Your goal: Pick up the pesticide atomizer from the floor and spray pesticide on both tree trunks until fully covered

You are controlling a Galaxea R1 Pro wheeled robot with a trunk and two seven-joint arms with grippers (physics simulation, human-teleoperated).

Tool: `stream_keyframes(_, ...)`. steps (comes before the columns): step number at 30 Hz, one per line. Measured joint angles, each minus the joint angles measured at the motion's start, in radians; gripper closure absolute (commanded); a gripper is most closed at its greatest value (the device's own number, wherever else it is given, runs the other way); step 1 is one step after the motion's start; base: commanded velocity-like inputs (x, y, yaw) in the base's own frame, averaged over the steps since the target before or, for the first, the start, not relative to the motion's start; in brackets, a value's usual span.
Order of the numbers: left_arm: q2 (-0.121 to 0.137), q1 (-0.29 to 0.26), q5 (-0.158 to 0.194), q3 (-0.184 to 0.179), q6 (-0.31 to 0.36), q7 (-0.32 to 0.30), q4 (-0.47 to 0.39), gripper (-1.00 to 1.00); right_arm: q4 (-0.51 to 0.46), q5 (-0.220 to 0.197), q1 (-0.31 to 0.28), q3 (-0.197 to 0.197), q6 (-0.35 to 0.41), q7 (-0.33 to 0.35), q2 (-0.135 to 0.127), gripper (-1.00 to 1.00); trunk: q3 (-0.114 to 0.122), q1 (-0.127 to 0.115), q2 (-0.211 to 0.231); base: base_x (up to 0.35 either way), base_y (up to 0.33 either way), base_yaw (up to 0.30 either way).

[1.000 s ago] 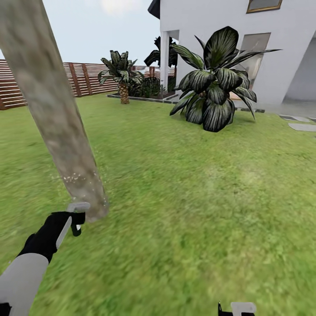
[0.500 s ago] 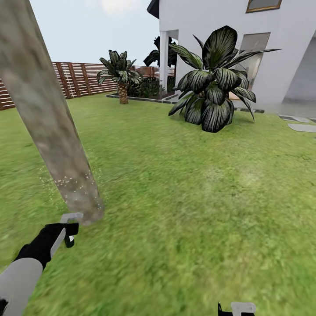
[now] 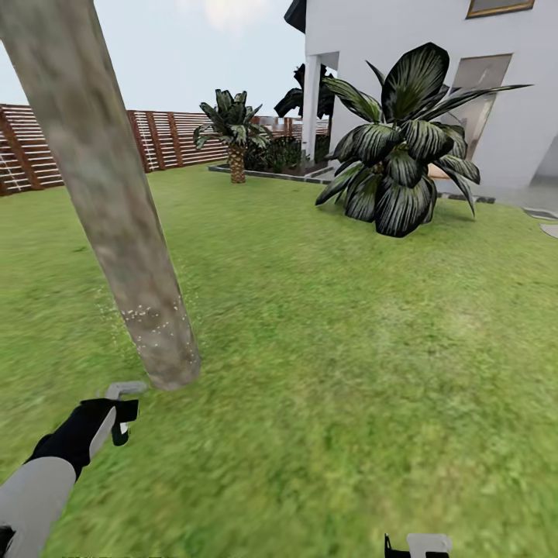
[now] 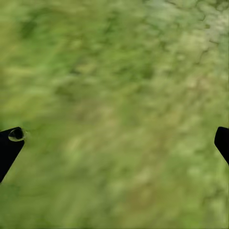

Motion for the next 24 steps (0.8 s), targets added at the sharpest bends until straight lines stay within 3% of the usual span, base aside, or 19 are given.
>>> stream_keyframes(3, 0.05, 0.0, -0.003, 0.001, 0.0, 0.0, 0.007, 1.0, 0.0, 0.0, 0.0, 0.0, 0.0, 0.0, 0.0, -1.0, 0.0, 0.0, 0.0, 0.0, 0.0, 0.012)
stream_keyframes(5, 0.063, 0.001, 0.003, 0.001, -0.001, 0.0, 0.025, 1.0, 0.0, 0.0, 0.0, 0.0, 0.0, 0.0, 0.0, -1.0, 0.0, 0.0, 0.0, 0.0, 0.0, 0.002)
stream_keyframes(7, 0.058, 0.002, 0.008, -0.003, -0.002, 0.001, 0.031, 1.0, 0.0, 0.0, 0.0, 0.0, 0.0, 0.0, 0.0, -1.0, 0.0, 0.0, 0.0, 0.0, -0.096, 0.0)
stream_keyframes(8, 0.04, 0.002, 0.012, -0.004, -0.002, 0.002, 0.025, 1.0, 0.0, 0.0, 0.0, 0.0, 0.0, 0.0, 0.0, -1.0, 0.0, 0.0, 0.0, 0.0, -0.23, 0.0)
stream_keyframes(10, 0.03, 0.002, 0.007, -0.003, -0.002, 0.002, 0.023, 1.0, 0.0, 0.0, 0.0, 0.0, 0.0, 0.0, 0.0, -1.0, 0.0, 0.0, 0.0, 0.007, -0.254, 0.0)
stream_keyframes(13, 0.027, 0.002, 0.007, 0.002, -0.002, 0.002, 0.022, 1.0, 0.0, 0.0, 0.0, 0.0, 0.0, 0.0, 0.0, -1.0, 0.0, 0.0, 0.0, 0.063, -0.267, 0.039)
stream_keyframes(19, 0.03, 0.002, 0.006, 0.004, -0.005, 0.003, 0.022, 1.0, 0.0, 0.0, 0.0, 0.0, 0.0, 0.0, 0.0, -1.0, 0.0, 0.0, 0.0, 0.192, -0.214, 0.256)
stream_keyframes(24, 0.03, 0.002, -0.001, -0.001, -0.072, 0.004, 0.039, 1.0, 0.001, 0.0, 0.0, 0.0, 0.0, 0.0, 0.0, -1.0, 0.0, 0.0, 0.0, 0.271, -0.167, 0.165)
